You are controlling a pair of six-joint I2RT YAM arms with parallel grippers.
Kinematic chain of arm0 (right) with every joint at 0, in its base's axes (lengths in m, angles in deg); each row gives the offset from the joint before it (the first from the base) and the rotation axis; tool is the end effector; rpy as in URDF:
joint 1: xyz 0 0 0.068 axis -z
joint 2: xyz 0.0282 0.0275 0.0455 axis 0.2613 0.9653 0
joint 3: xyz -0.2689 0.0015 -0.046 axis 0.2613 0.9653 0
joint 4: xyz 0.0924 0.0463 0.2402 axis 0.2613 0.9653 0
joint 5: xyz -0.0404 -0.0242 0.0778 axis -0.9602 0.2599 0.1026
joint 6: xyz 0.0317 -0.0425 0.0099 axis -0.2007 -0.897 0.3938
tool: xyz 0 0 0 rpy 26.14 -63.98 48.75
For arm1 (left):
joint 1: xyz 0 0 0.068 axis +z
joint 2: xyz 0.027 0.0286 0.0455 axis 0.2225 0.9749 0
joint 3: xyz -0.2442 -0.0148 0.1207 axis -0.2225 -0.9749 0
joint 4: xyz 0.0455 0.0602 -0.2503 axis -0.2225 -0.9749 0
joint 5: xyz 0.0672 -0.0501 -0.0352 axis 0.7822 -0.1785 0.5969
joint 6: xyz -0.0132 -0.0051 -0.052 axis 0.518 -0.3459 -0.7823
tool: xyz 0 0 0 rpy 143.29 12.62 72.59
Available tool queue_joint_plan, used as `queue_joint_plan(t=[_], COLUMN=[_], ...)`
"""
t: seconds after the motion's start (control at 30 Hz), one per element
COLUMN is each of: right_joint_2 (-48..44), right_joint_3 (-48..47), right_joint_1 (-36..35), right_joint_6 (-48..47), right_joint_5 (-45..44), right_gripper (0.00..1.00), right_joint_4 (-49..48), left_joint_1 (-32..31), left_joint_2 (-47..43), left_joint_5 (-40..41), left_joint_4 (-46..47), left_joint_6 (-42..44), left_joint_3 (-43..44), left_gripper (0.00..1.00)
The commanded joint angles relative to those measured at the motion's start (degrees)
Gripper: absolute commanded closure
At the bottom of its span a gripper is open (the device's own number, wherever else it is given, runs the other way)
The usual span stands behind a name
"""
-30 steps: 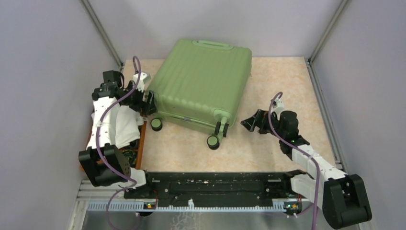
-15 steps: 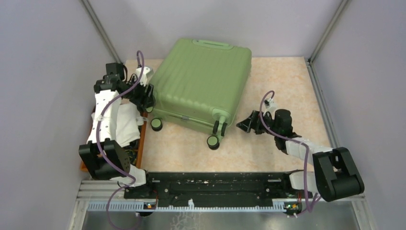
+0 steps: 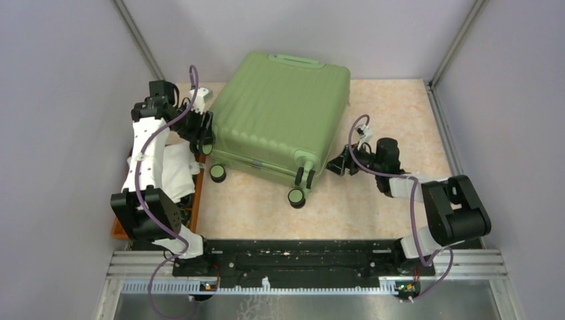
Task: Pack the luggage
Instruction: Zip the luggage at the center of the board.
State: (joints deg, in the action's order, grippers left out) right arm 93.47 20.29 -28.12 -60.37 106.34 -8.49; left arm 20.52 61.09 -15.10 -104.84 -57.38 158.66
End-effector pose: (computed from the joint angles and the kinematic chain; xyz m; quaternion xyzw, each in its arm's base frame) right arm 0.2612 0.0836 0.1718 -0.1170 0.7907 0.4337 0.4159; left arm 0.3074 0.0246 0.3492 0.2316 0.9118 -0.1450 0.3067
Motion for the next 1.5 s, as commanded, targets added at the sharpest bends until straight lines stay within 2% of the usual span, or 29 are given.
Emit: queue_joint_plan(t=[0.0, 0.13, 0.6, 0.8, 0.93, 1.1, 1.33, 1.4, 1.47], right_joint_2=[5.0, 7.7, 16.5, 15.2, 10.7, 4.9, -1.7, -4.3, -7.4], right_joint_3=[-3.6, -2.9, -6.8, -5.7, -0.4, 4.1, 4.5, 5.3, 6.3], right_joint_1=[0.6, 0.9, 1.0, 1.0, 0.9, 0.2, -3.0, -3.9, -5.4], right_joint_6=[-2.2, 0.5, 6.2, 7.1, 6.9, 4.5, -1.1, -1.8, -2.2], right_joint_5=[7.3, 11.6, 19.9, 20.1, 16.9, 11.7, 6.3, 4.5, 1.6], right_gripper=[0.29, 0.31, 0.62, 0.87, 0.98, 1.0, 1.0, 1.0, 1.0], right_joint_4=[-8.8, -17.3, -26.3, -26.6, -27.7, -24.4, -12.0, -9.2, -6.3], left_joint_1=[-1.9, -2.5, -2.6, -2.6, -2.5, -2.5, -2.6, -2.6, -2.6], left_joint_2=[-1.4, -1.2, -1.2, -0.6, -0.1, 0.8, 1.4, 1.6, 1.8], left_joint_5=[-6.9, -7.7, -7.5, -7.4, -6.9, -6.6, -7.5, -7.8, -7.6], left_joint_4=[4.4, 3.0, 4.1, 4.7, 4.8, 5.0, 4.8, 4.7, 4.8], left_joint_6=[0.8, -0.1, -2.0, -2.8, -3.3, -4.4, -5.8, -5.9, -6.1], left_joint_3=[4.8, 6.1, 5.9, 5.9, 6.5, 7.5, 8.9, 9.3, 9.5], left_gripper=[0.4, 0.38, 0.45, 0.49, 0.53, 0.66, 0.74, 0.82, 0.98])
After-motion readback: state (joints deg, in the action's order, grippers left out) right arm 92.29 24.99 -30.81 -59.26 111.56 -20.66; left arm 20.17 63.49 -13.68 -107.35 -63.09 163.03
